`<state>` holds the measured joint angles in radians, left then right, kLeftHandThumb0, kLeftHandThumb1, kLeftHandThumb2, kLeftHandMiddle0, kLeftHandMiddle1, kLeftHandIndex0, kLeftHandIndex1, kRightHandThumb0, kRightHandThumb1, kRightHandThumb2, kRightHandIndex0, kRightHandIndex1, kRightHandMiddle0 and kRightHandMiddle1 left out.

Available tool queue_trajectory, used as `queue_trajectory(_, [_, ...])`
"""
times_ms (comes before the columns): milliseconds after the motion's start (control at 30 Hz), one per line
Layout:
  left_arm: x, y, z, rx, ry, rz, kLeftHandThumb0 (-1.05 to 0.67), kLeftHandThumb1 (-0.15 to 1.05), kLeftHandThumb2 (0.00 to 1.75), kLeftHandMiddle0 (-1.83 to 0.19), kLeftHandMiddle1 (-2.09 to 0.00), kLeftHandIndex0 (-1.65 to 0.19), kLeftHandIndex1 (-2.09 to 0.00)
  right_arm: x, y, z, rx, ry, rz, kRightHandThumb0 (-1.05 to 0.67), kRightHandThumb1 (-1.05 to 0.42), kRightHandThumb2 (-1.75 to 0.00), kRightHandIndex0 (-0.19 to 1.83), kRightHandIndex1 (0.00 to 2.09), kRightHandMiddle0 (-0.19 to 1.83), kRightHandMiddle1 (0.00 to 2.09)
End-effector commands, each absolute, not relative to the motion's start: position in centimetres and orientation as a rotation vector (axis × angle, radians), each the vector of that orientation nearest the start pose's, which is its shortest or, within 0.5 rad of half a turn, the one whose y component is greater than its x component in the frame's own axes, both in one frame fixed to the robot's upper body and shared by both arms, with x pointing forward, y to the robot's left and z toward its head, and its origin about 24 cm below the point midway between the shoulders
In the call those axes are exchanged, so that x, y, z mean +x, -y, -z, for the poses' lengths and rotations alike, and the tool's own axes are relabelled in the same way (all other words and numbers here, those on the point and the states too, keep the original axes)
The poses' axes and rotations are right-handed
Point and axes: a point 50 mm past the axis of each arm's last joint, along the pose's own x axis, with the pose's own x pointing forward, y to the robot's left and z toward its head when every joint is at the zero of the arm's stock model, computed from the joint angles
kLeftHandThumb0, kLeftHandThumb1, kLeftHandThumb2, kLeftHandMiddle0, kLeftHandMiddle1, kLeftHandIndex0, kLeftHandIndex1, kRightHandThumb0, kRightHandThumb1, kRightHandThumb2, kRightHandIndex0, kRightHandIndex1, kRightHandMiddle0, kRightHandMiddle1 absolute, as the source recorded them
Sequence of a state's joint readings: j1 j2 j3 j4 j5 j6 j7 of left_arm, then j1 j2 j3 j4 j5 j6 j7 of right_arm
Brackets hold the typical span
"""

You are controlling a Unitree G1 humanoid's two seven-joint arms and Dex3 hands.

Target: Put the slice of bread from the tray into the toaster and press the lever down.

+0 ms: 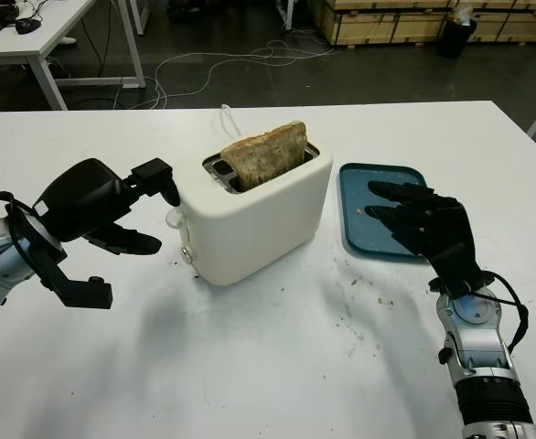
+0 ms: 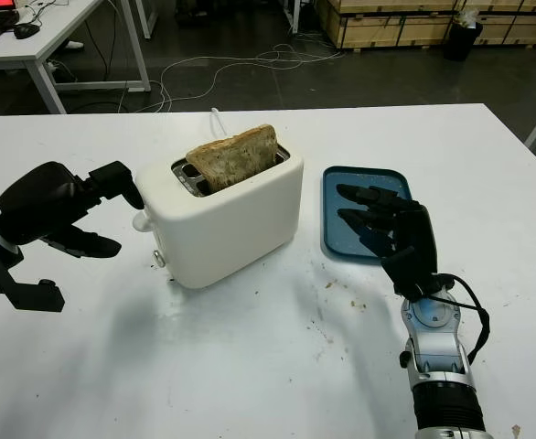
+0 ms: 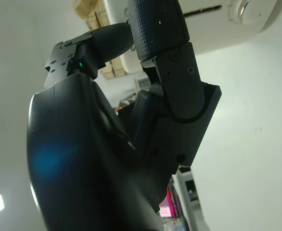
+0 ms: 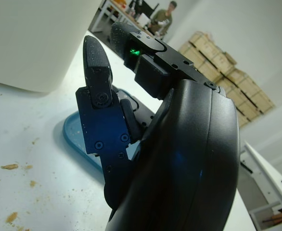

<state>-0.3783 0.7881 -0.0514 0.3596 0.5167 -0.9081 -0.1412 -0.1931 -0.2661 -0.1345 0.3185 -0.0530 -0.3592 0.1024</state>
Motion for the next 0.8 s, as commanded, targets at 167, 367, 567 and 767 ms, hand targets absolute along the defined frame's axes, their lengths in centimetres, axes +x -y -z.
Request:
queue_trajectory(167, [28.3, -22.6, -14.1, 1.299, 0.637, 0.586, -1.05, 0.92, 0.83, -1.57, -1.75, 0.0, -1.68, 28.7, 22.0, -6.9, -0.317, 0.238, -0.017, -0.46, -0.92, -0.14, 1.12, 0.02, 0.98, 0.0])
queue_trajectory(367, [28.4, -22.7, -13.8, 1.283, 0.599, 0.62, -1.05, 0.92, 0.8, -1.56, -1.75, 0.0, -1.71, 28.7, 22.0, -6.9, -0.319, 0.237, -0.013, -0.47, -0.92, -0.14, 1.12, 0.02, 0.98, 0.0])
queue_trajectory(567, [28.4, -22.7, -13.3, 1.287, 0.595, 0.613, -1.05, 0.92, 0.78, -1.55, -1.75, 0.0, -1.74, 28.7, 22.1, -6.9, -0.312, 0.235, -0.011, -0.47, -0.92, -0.14, 1.12, 0.02, 0.98, 0.0])
queue_trajectory(767, [28.4, -22.9, -12.8, 1.311, 0.561, 0.621, -1.05, 0.92, 0.79, -1.57, -1.75, 0.0, -1.75, 28.6, 22.1, -6.9, -0.321, 0.236, -0.01, -0.48, -0.92, -0.15, 1.11, 0.01, 0.98, 0.0])
